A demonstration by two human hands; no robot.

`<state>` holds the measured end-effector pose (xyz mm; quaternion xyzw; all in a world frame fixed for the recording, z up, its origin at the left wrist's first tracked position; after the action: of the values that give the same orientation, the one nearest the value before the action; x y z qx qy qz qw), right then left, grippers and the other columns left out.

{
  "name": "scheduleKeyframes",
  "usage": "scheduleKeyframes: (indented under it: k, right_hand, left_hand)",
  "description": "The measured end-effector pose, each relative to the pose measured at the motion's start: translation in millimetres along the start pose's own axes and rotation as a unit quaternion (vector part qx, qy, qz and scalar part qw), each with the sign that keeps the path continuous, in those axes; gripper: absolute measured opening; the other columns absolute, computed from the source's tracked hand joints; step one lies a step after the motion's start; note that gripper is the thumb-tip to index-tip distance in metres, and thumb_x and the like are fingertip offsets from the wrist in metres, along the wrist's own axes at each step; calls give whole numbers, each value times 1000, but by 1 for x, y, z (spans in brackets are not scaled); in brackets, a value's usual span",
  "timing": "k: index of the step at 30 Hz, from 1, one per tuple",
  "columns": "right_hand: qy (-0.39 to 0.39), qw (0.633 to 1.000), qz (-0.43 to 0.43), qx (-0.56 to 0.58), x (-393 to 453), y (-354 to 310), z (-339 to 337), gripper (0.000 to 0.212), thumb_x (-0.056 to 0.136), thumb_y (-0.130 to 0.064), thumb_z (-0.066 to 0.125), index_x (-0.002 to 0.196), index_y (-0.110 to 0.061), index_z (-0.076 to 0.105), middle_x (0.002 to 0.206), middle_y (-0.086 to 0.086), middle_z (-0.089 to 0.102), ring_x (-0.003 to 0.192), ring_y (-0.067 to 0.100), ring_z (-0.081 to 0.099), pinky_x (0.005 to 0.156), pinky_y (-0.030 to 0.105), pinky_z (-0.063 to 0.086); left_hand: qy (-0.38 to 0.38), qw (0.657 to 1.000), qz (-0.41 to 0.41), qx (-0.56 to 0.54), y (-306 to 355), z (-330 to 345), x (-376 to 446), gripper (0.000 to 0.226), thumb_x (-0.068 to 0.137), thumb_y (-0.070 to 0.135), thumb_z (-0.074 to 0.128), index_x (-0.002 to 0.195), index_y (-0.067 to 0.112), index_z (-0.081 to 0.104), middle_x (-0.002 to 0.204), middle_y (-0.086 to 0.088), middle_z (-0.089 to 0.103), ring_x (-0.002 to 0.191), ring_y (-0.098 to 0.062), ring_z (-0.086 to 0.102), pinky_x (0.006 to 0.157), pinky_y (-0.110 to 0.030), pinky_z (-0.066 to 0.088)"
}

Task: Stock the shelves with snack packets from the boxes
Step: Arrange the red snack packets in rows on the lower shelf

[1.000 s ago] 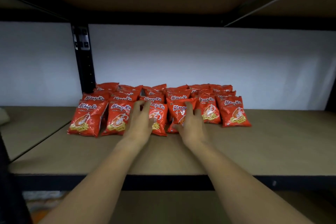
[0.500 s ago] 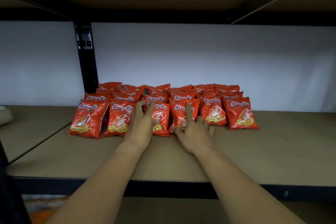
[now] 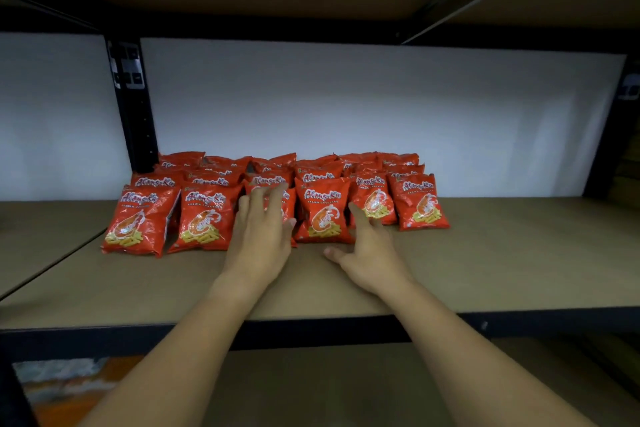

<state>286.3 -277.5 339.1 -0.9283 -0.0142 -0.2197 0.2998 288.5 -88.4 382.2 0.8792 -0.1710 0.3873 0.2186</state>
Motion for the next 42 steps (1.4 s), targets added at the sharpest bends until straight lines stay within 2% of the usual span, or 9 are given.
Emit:
scheduleKeyframes:
  k: [6, 12, 16, 20, 24, 28, 34, 37, 42]
  right_hand:
    - [30, 999, 20, -4, -50, 38, -59, 55, 81, -41, 77, 128, -20, 59, 101, 1, 65, 97, 18, 60, 81, 24, 44]
    - [82, 995, 18, -45, -129, 77, -133, 25, 84, -30, 73, 106, -19, 70, 85, -4, 65, 76, 10, 56, 76, 28, 49]
    - [90, 993, 53, -54, -185, 126, -159, 25, 80, -36, 76, 100, -22, 70, 81, -6, 63, 71, 5, 57, 67, 17, 46]
    - [25, 983, 176, -54, -249, 211, -138, 24, 75, -28, 83, 95, -23, 70, 76, -7, 62, 66, 8, 55, 67, 20, 46]
    - [-97, 954, 268, -93, -322, 289, -97, 25, 72, -29, 84, 89, -28, 66, 69, -14, 56, 69, 8, 57, 66, 19, 43]
    - [-256, 900, 332, -119, -385, 339, -49, 42, 69, -33, 86, 106, -22, 69, 90, -6, 68, 88, 12, 65, 73, 21, 46]
    - [-296, 874, 366, -118, -424, 384, -9, 56, 76, -14, 75, 130, -23, 61, 126, 4, 66, 112, 21, 64, 91, 22, 48]
    - [-322, 864, 363, -135, -437, 401, 7, 49, 82, -9, 70, 126, -30, 63, 131, 3, 63, 115, 21, 62, 100, 28, 48]
    - [-341, 847, 378, -150, -443, 413, 13, 40, 83, -9, 72, 116, -30, 68, 131, 4, 62, 117, 21, 60, 103, 28, 46]
  left_hand:
    - [-71, 976, 40, -201, 94, 25, -38, 33, 87, 17, 71, 119, 21, 60, 94, 7, 57, 80, -13, 55, 80, -39, 53]
    - [-135, 938, 80, -310, 200, 46, -84, 19, 90, 23, 68, 108, 25, 61, 78, 11, 61, 69, -7, 55, 70, -30, 49]
    - [-178, 904, 98, -377, 250, 72, -130, 18, 90, 19, 70, 107, 19, 64, 79, 10, 61, 71, -8, 57, 65, -15, 43]
    - [-323, 862, 80, -382, 272, 154, -208, 21, 87, 11, 71, 107, 18, 66, 77, 10, 65, 67, -2, 59, 66, -11, 44]
    - [-499, 820, 41, -278, 255, 251, -305, 22, 83, 10, 72, 105, 12, 67, 86, -3, 72, 82, -18, 70, 81, -34, 56]
    - [-613, 779, 8, -131, 223, 295, -376, 36, 80, 25, 79, 110, 11, 64, 108, -7, 69, 105, -25, 65, 88, -33, 52]
    - [-693, 719, -11, 44, 181, 312, -432, 45, 78, 20, 84, 117, 7, 65, 119, -9, 68, 108, -23, 66, 87, -29, 52]
    - [-678, 734, -21, 42, 172, 316, -438, 34, 87, 5, 70, 120, 6, 62, 123, -11, 66, 113, -25, 63, 93, -30, 50]
    - [-669, 735, -72, -82, 183, 316, -428, 58, 68, 7, 88, 116, 21, 58, 121, -4, 65, 108, -20, 63, 90, -29, 51]
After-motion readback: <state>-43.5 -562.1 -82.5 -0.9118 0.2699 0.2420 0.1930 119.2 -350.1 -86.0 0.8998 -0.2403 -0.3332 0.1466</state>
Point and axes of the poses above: each hand's wrist, its own x-axis towards the middle knuckle, its own z-axis out of the palm, y = z × x, the point moved 10 cm from there along x, towards the middle knuckle
